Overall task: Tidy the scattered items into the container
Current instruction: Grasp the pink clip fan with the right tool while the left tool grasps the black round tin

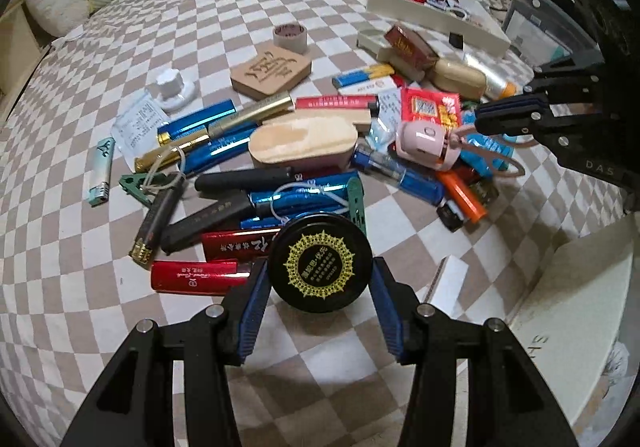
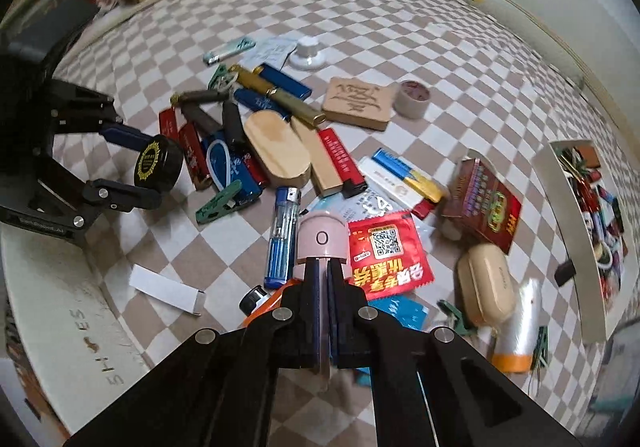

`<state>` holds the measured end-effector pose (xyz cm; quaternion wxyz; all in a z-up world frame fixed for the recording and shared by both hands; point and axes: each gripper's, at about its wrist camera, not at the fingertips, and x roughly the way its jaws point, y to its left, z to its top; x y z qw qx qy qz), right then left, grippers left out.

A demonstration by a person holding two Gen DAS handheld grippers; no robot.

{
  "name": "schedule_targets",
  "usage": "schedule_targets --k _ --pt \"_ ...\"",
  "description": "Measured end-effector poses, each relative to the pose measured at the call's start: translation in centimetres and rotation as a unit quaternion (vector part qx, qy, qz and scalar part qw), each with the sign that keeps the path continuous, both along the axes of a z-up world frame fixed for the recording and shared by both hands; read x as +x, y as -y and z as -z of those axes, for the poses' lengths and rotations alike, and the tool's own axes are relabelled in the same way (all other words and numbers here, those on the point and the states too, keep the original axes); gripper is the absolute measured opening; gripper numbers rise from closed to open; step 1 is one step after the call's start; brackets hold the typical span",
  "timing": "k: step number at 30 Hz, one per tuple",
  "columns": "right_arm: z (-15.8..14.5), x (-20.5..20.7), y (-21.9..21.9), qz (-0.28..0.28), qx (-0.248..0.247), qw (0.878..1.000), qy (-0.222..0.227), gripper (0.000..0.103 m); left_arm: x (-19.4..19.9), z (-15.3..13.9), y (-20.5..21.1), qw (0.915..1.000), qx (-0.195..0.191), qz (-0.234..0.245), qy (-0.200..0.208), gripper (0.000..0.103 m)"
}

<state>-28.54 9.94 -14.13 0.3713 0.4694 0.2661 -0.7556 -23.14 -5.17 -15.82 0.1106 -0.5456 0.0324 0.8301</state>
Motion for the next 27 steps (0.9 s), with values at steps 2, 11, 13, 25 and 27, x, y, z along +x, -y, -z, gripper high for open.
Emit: schedule_targets --k 2,11,13,25,27 --pt "-0.9 0.0 -0.5 0.008 -0.008 1.000 -0.001 0.004 0.0 -0.6 0.1 1.0000 0.005 -0.005 -0.006 0.050" --pt "-3.3 -0.3 -2.2 0.037 -0.034 0.999 0.017 0.004 0.5 -2.9 1.0 0.9991 0.020 -0.026 -0.027 0.050" --pt "-3.3 -0.1 -1.9 0.038 -0.036 0.999 0.015 0.004 0.6 -3.1 1.0 0.9989 0.023 -0.028 -0.029 0.050" --pt "1.1 -0.2 3.4 -0.014 0.044 0.999 -0.005 0.087 0.7 -2.4 0.4 0.9989 0.039 -0.011 -0.023 0.050" --pt "2.0 -0.5 3.9 -0.011 0.061 0.998 -0.002 0.087 0.8 -2.0 0.1 0.9991 0.037 -0.003 -0.020 0.050"
